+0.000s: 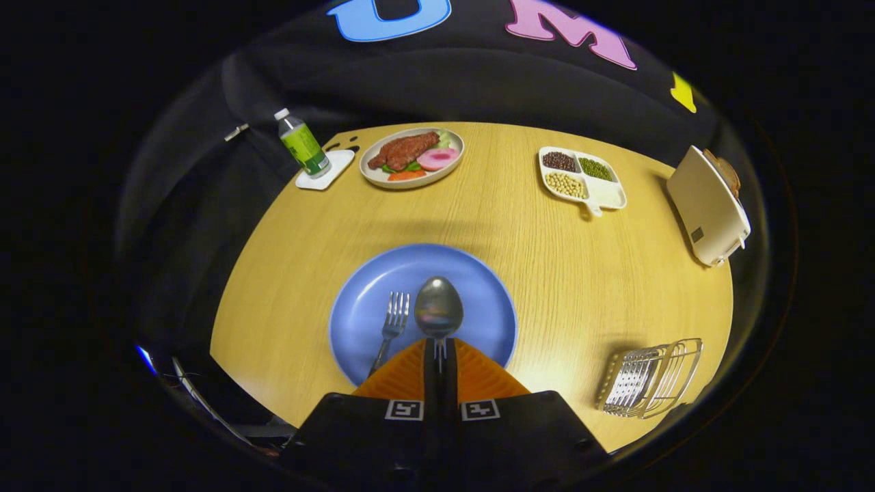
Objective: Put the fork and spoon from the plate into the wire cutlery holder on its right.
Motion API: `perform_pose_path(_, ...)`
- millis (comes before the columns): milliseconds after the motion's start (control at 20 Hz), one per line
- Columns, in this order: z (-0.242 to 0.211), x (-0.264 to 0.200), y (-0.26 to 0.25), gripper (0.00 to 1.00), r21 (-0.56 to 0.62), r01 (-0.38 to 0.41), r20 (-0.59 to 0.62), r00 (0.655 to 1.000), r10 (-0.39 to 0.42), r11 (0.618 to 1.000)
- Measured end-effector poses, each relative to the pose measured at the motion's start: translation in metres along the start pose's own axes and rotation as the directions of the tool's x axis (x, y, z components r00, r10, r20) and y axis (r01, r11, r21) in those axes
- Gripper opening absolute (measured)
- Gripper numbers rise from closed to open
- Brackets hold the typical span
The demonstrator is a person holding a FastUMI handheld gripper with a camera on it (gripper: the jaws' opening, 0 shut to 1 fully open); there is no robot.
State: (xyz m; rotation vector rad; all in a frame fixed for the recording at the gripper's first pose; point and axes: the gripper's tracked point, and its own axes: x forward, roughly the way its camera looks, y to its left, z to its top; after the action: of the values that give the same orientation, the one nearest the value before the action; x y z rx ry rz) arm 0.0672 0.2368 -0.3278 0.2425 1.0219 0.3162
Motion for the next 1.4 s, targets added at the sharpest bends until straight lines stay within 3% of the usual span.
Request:
perform_pose_path(150, 0.016, -0.039, -0.016, 0.05, -0.014, -0.018, 0.045, 0.999, 0.019, 1.000)
perform_pose_path(350, 0.028, -0.090, -0.062, 0.05, -0.013, 0.015, 0.092, 0.996, -0.013, 1.000)
perform_pose_path(650, -0.008, -0.147, -0.168, 0.05, 0.006, 0.117, 0.025, 0.993, -0.117, 0.993)
perform_pose_path(900, -0.052, -0.136, -0.217, 0.05, -0.023, 0.138, -0.144, 0.980, -0.140, 0.990)
perform_pose_path(1100, -0.077, -0.113, -0.222, 0.05, -0.068, 0.111, -0.267, 0.956, -0.126, 0.991)
perform_pose_path(1400, -0.081, -0.076, -0.218, 0.05, -0.077, 0.100, -0.351, 0.928, -0.121, 0.992)
